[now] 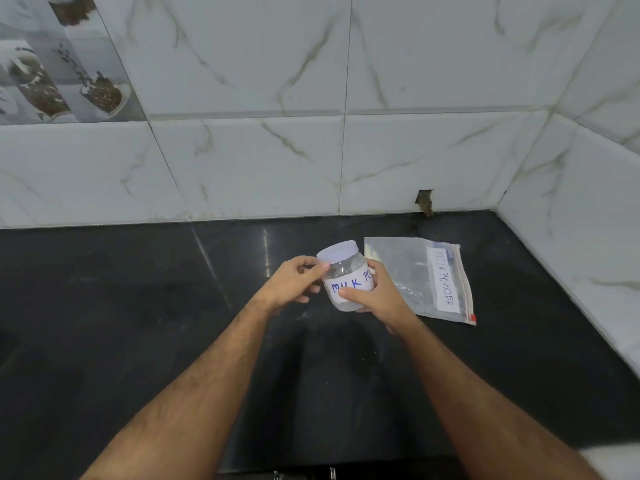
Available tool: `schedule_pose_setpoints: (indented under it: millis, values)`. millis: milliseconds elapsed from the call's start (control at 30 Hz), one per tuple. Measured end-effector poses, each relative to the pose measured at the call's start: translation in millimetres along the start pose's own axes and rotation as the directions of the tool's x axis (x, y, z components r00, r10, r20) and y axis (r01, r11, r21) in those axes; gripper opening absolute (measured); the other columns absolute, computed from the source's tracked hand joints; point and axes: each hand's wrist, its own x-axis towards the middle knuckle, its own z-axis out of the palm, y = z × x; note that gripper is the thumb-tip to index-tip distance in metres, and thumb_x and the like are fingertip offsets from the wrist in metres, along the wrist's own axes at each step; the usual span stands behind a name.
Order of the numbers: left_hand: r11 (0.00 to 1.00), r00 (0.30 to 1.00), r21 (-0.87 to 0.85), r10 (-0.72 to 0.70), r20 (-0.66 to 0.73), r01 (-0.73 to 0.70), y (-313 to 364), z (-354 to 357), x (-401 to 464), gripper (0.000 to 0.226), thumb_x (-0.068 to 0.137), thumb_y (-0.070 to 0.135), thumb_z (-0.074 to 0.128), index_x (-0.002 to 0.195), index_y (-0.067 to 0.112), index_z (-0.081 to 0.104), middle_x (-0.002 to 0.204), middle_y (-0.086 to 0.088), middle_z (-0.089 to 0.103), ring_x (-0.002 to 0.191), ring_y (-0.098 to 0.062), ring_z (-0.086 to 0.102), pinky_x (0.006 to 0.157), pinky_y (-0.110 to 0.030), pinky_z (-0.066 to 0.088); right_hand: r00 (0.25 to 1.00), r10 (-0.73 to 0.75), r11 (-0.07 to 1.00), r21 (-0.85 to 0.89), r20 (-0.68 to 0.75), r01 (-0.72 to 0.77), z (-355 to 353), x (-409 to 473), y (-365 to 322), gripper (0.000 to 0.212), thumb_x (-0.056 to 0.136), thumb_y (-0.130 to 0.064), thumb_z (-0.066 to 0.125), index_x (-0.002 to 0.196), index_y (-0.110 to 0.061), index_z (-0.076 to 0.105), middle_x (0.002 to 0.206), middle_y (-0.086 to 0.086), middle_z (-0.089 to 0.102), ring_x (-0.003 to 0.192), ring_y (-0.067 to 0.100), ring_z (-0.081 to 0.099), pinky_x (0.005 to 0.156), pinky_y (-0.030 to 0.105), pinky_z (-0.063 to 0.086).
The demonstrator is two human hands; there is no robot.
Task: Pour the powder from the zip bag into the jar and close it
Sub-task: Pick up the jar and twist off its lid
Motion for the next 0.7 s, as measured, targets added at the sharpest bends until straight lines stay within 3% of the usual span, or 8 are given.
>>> schedule_pose_setpoints:
  millis: [67, 133, 233, 367, 467, 567, 700]
  values:
    - [0.997, 1.000, -0.068, 0.023, -0.020, -0.024, 6, 1, -1, 0.045, 0.093, 0.052, 0.060, 0.128, 0.023, 0.060, 0.120, -0.003, 0.071, 0.097, -0.013, 0.069, 0.077, -0.032, 0.054, 0.998, 0.050, 0.998, 0.026, 0.043, -0.051, -3, -9, -1, 0.061, 0.077, -0.029, 0.085, 0.123, -0.035, 0.045, 0.118, -0.008, 0.063, 0.106, 0.019, 0.065, 0.075, 0.036, 0.064]
    - [0.985, 0.998, -0.160, 0.062, -0.019, -0.064, 19, 4, -1, 0.049, 0.097, 0.045, 0.058, 0.138, 0.019, 0.054, 0.128, -0.005, 0.066, 0.107, -0.015, 0.065, 0.091, -0.035, 0.054, 0.991, 0.069, 0.991, 0.110, 0.118, -0.082, -4, -18, -4, 0.052, 0.082, -0.032, 0.080, 0.124, -0.027, 0.051, 0.121, 0.002, 0.067, 0.110, 0.024, 0.067, 0.089, 0.050, 0.060]
    - [0.976, 0.989, -0.175, 0.139, 0.057, -0.127, 43, 8, -1, 0.050, 0.098, 0.040, 0.056, 0.143, 0.019, 0.050, 0.130, -0.001, 0.066, 0.119, -0.015, 0.064, 0.104, -0.035, 0.050, 0.980, 0.058, 0.958, 0.267, 0.190, -0.108, -4, -29, -14, 0.061, 0.079, -0.046, 0.073, 0.129, -0.019, 0.053, 0.123, 0.008, 0.069, 0.116, 0.029, 0.064, 0.097, 0.055, 0.052]
    - [0.959, 0.971, -0.233, 0.199, 0.135, -0.164, 68, 13, 0, 0.042, 0.092, 0.041, 0.061, 0.131, 0.024, 0.058, 0.122, 0.000, 0.070, 0.112, -0.015, 0.068, 0.100, -0.033, 0.053, 0.983, 0.070, 0.896, 0.423, 0.169, -0.136, -3, -40, -26, 0.067, 0.079, -0.063, 0.065, 0.129, -0.019, 0.058, 0.120, 0.008, 0.070, 0.102, 0.022, 0.065, 0.076, 0.035, 0.056]
    - [0.962, 0.974, -0.191, 0.213, 0.083, -0.194, 77, 19, 5, 0.041, 0.085, 0.035, 0.075, 0.122, 0.021, 0.066, 0.113, -0.003, 0.074, 0.100, -0.012, 0.072, 0.097, -0.032, 0.054, 0.975, 0.086, 0.871, 0.459, 0.203, -0.172, -5, -45, -28, 0.091, 0.062, -0.080, 0.071, 0.132, -0.025, 0.057, 0.127, 0.007, 0.070, 0.110, 0.027, 0.070, 0.078, 0.043, 0.059]
    - [0.956, 0.979, -0.229, 0.199, 0.049, -0.183, 85, 23, 8, 0.043, 0.074, 0.033, 0.076, 0.114, 0.018, 0.070, 0.099, -0.001, 0.078, 0.092, -0.014, 0.074, 0.090, -0.031, 0.056, 0.954, 0.048, 0.841, 0.503, 0.297, -0.199, -6, -49, -34, 0.107, 0.053, -0.075, 0.082, 0.139, -0.022, 0.049, 0.132, 0.015, 0.066, 0.114, 0.040, 0.067, 0.079, 0.050, 0.060]
    - [0.953, 0.977, -0.236, 0.205, 0.052, -0.187, 93, 25, 8, 0.037, 0.075, 0.033, 0.075, 0.109, 0.018, 0.071, 0.094, 0.000, 0.078, 0.088, -0.015, 0.073, 0.085, -0.032, 0.057, 0.970, 0.048, 0.851, 0.499, 0.238, -0.165, -6, -54, -48, 0.102, 0.054, -0.059, 0.089, 0.138, -0.017, 0.049, 0.130, 0.020, 0.065, 0.106, 0.037, 0.071, 0.071, 0.042, 0.060]
